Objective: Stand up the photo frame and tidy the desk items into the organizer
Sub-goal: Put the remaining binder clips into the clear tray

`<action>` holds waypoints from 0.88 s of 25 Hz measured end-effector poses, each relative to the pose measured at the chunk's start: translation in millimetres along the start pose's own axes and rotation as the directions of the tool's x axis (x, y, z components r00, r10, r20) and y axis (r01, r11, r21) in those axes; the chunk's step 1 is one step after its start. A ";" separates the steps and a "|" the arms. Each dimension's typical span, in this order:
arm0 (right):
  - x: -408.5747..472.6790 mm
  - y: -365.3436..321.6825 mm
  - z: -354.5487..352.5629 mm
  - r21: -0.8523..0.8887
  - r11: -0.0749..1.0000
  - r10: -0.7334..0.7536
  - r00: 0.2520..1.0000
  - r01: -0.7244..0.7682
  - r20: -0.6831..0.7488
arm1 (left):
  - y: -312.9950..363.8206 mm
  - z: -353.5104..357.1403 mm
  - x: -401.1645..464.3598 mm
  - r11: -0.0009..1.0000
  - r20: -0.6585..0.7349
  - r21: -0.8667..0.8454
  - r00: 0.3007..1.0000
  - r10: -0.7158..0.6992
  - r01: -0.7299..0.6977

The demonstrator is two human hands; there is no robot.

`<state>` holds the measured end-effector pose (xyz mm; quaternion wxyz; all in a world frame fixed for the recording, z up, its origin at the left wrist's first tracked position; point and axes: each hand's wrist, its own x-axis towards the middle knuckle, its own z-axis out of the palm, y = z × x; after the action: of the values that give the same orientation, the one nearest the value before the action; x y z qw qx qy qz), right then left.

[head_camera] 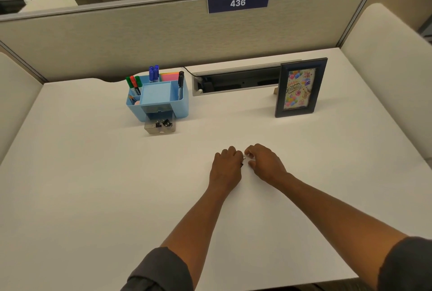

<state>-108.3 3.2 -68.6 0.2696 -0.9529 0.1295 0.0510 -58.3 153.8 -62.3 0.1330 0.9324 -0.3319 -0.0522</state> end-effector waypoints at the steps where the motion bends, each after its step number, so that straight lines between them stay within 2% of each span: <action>1: 0.5 -2.3 0.8 0.004 1.000 0.007 1.000 -0.007 0.005 | -0.8 -1.0 -0.8 1.000 -0.001 -0.013 1.000 0.001 -0.001; 4: 1.4 -8.4 3.9 0.013 0.999 0.030 0.999 -0.030 0.022 | -2.9 -5.5 -5.0 0.999 0.019 -0.035 1.000 0.015 -0.015; 8: 2.0 -15.4 7.0 0.001 1.000 0.020 1.000 -0.020 0.018 | -6.6 -9.2 -8.5 0.999 0.040 -0.033 0.999 -0.037 0.038; 15: 13.8 -49.1 14.1 0.063 0.998 -0.019 0.995 0.013 0.102 | -32.5 -16.1 -18.8 0.972 0.098 -0.201 0.990 -0.105 0.123; 19: 24.2 -69.1 28.0 0.161 0.987 -0.024 0.991 0.003 0.131 | -56.4 -20.9 -27.0 0.959 0.061 -0.236 0.987 -0.145 0.156; 22: 33.3 -92.3 35.7 0.228 0.973 -0.056 0.994 0.034 0.092 | -79.1 -27.2 -32.0 0.959 -0.037 -0.236 0.985 -0.168 0.154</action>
<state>-51.9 90.5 -58.2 0.3834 -0.9150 0.0995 0.0764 -30.2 238.8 -58.2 0.2458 0.9355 -0.2426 -0.0747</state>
